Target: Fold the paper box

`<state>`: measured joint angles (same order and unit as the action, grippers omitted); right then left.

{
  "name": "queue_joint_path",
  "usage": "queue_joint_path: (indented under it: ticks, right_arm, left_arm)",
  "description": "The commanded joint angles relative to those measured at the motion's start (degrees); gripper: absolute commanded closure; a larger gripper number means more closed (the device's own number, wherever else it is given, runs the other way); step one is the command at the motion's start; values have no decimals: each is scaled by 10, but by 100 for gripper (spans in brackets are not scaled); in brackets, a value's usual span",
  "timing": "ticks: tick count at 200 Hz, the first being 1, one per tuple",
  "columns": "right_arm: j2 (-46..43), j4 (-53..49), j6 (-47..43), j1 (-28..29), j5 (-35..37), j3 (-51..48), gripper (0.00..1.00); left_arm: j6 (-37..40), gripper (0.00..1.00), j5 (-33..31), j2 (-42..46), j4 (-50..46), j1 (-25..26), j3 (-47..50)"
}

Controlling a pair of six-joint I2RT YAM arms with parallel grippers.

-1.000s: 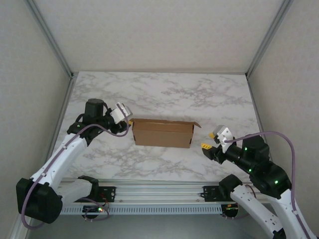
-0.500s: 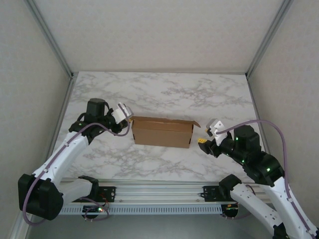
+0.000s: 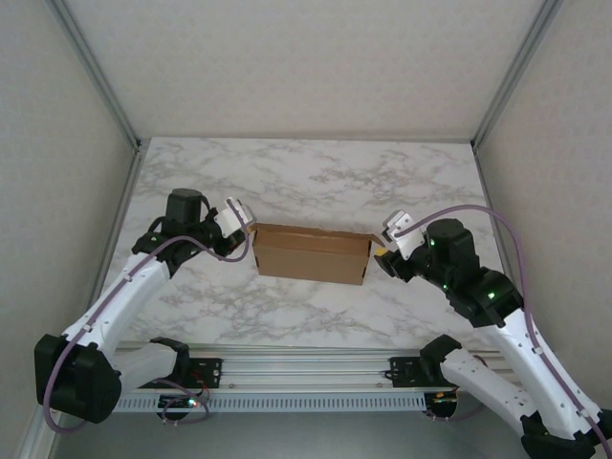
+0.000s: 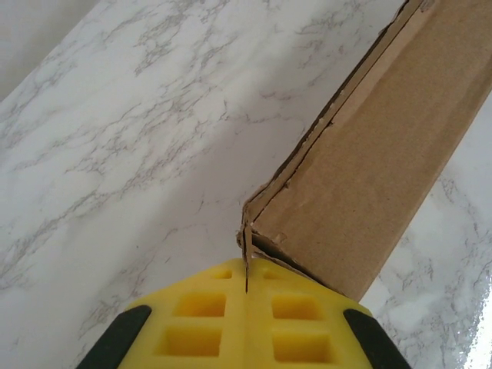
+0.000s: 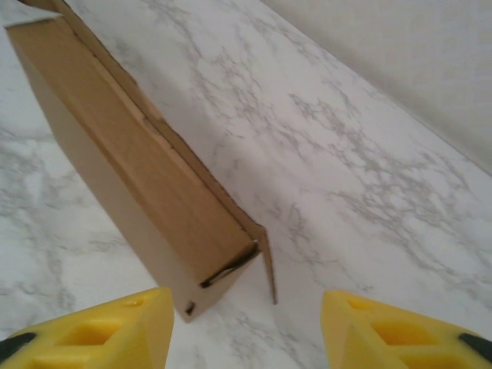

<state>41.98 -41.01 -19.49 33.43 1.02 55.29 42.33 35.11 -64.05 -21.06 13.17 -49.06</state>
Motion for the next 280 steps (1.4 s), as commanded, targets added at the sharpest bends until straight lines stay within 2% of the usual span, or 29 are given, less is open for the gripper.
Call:
queue_joint_path:
  ticks: [1,20,50,87,141,233,280]
  right_arm:
    - [19,42,-35,4,36,-13,46]
    - [38,76,-71,-2,29,-44,43]
    - [55,86,-94,-22,-33,-50,43]
    - [116,71,-100,-28,-50,-28,56]
    - [125,68,-96,-36,-32,-30,72]
    - [151,73,-99,-36,-5,-32,78]
    - [163,58,-102,-35,5,-19,89]
  left_arm:
    - [16,100,-9,19,7,6,1]
    - [18,100,-18,25,7,8,4]
    - [13,100,-23,37,18,11,22]
    - [8,100,-31,36,28,13,22]
    - [5,100,-29,29,23,17,18]
    - [1,100,-39,31,19,20,19]
    - [-3,100,-40,25,20,20,14]
